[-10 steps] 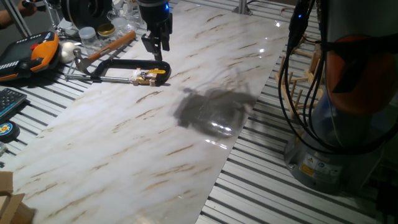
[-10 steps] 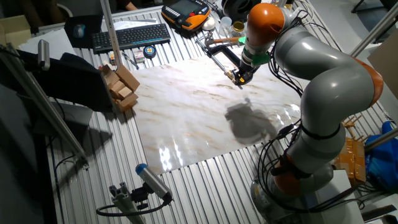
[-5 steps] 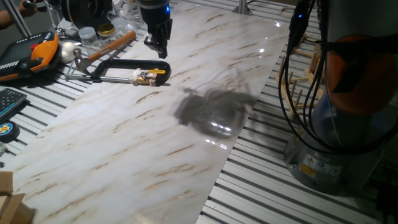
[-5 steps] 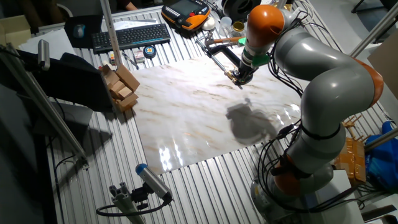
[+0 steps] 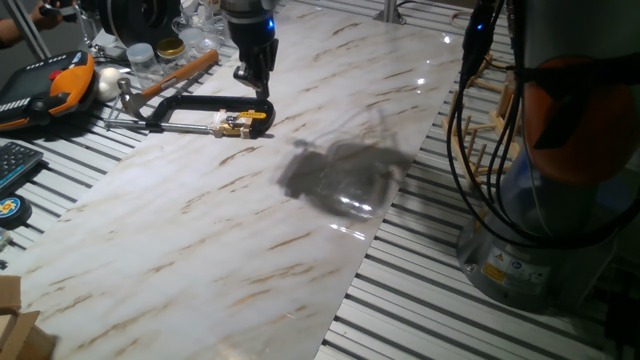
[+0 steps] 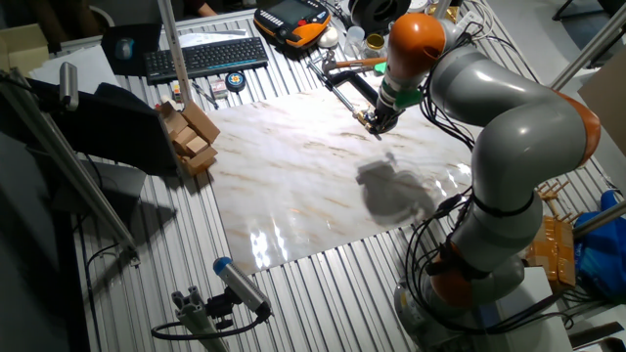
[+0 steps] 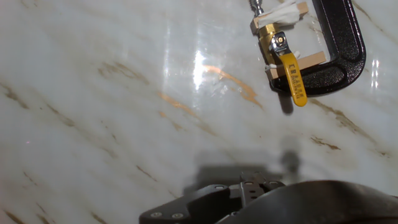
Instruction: Turn off the water tap
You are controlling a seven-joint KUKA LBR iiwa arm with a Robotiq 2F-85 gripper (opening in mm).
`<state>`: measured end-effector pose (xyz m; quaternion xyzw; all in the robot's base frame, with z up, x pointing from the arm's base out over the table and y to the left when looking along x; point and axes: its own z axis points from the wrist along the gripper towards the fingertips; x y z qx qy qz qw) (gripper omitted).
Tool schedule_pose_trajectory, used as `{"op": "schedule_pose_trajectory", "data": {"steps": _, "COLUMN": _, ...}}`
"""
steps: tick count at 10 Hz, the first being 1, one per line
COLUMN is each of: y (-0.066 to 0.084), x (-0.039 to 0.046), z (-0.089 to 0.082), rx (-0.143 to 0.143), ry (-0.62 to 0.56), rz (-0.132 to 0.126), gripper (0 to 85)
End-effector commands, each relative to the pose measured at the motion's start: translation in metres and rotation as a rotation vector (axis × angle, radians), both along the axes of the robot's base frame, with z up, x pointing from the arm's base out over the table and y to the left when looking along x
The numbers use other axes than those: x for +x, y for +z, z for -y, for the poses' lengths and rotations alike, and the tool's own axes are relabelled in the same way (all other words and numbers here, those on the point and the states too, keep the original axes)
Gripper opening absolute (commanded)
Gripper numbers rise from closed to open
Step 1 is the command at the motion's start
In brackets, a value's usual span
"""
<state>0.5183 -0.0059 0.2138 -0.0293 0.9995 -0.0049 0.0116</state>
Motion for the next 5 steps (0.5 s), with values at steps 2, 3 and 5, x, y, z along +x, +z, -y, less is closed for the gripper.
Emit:
{"op": "schedule_pose_trajectory", "data": {"steps": 2, "y": -0.004, "x": -0.0008, "z": 0.002, "rx": 0.000, "ry": -0.009, "rz": -0.002, "gripper": 0.0}}
{"op": "schedule_pose_trajectory", "data": {"steps": 3, "y": -0.007, "x": -0.0009, "z": 0.003, "rx": -0.003, "ry": -0.012, "rz": 0.005, "gripper": 0.0}}
{"op": "schedule_pose_trajectory", "data": {"steps": 5, "y": -0.017, "x": -0.0006, "z": 0.006, "rx": -0.001, "ry": -0.015, "rz": 0.018, "gripper": 0.0}}
